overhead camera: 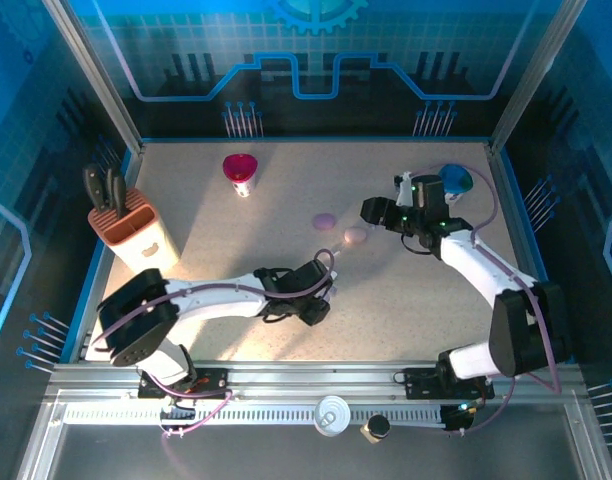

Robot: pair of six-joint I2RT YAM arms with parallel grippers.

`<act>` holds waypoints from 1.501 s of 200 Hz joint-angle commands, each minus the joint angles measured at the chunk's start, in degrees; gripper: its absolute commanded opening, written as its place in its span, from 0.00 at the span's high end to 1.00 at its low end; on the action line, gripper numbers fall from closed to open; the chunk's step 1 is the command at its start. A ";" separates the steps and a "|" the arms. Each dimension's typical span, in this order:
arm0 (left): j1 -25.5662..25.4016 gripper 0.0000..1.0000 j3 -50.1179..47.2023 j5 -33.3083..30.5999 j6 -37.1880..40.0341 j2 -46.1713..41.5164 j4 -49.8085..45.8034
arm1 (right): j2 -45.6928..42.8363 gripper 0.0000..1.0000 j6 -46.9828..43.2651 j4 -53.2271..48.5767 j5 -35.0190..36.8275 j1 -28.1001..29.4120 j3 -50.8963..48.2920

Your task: Insert the wireless bluetooth earbuds into the charging case

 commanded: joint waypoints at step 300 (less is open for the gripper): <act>10.89 0.58 -18.12 21.89 35.02 -13.33 50.97 | -8.26 0.84 -7.54 -20.09 -28.05 10.05 -3.53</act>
